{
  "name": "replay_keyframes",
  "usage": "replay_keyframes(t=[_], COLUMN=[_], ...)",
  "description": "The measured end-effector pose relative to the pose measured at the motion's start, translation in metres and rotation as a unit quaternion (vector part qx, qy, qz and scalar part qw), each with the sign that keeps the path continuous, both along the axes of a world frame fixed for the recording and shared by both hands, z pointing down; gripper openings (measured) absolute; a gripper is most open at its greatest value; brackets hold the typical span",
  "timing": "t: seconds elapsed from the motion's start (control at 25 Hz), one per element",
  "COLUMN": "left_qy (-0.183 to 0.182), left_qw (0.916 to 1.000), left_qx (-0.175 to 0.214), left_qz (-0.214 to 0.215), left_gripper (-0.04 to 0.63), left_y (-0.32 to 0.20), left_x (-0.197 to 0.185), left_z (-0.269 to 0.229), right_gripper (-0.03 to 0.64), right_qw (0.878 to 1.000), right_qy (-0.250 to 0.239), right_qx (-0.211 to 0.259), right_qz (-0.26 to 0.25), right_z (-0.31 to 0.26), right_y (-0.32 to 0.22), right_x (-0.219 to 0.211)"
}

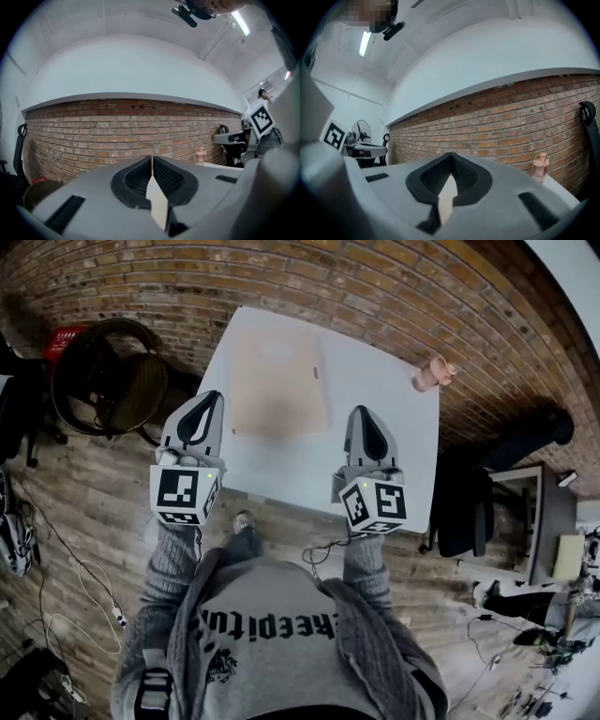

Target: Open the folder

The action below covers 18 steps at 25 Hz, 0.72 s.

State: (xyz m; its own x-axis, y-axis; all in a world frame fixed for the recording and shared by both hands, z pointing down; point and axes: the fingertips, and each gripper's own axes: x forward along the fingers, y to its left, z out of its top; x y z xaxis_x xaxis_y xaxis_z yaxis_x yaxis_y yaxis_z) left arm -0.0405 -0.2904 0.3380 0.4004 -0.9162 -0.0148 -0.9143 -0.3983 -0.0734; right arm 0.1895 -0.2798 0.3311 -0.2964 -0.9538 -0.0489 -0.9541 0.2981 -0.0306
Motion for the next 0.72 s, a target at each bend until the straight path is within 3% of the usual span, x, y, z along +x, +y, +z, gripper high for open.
replay_keyframes(t=[0.24,0.4,0.56,0.72], left_qy=[-0.031,-0.084,-0.155,-0.229], left_qw=[0.9990,0.9955,0.9849,0.9687], left_qx=[-0.031,-0.035,-0.055,-0.062], left_qz=[0.010,0.026,0.055,0.074], left_gripper=[0.014,0.014,0.014,0.014], left_y=[-0.018,-0.026,-0.023,-0.022], left_x=[0.002,0.012,0.028,0.039], left_z=[0.041,0.064,0.089,0.119], right_gripper=[0.005,0.005,0.005,0.005], right_qw=[0.999,0.996,0.992,0.990], right_qy=[0.009,0.002,-0.001,0.004], right_qx=[-0.052,-0.088,-0.121,-0.142], right_qz=[-0.010,-0.017,-0.019,-0.020], right_z=[0.041,0.071,0.097,0.118], right_y=[-0.024,-0.039,-0.046,-0.050], right_x=[-0.012,-0.016,-0.017,-0.018])
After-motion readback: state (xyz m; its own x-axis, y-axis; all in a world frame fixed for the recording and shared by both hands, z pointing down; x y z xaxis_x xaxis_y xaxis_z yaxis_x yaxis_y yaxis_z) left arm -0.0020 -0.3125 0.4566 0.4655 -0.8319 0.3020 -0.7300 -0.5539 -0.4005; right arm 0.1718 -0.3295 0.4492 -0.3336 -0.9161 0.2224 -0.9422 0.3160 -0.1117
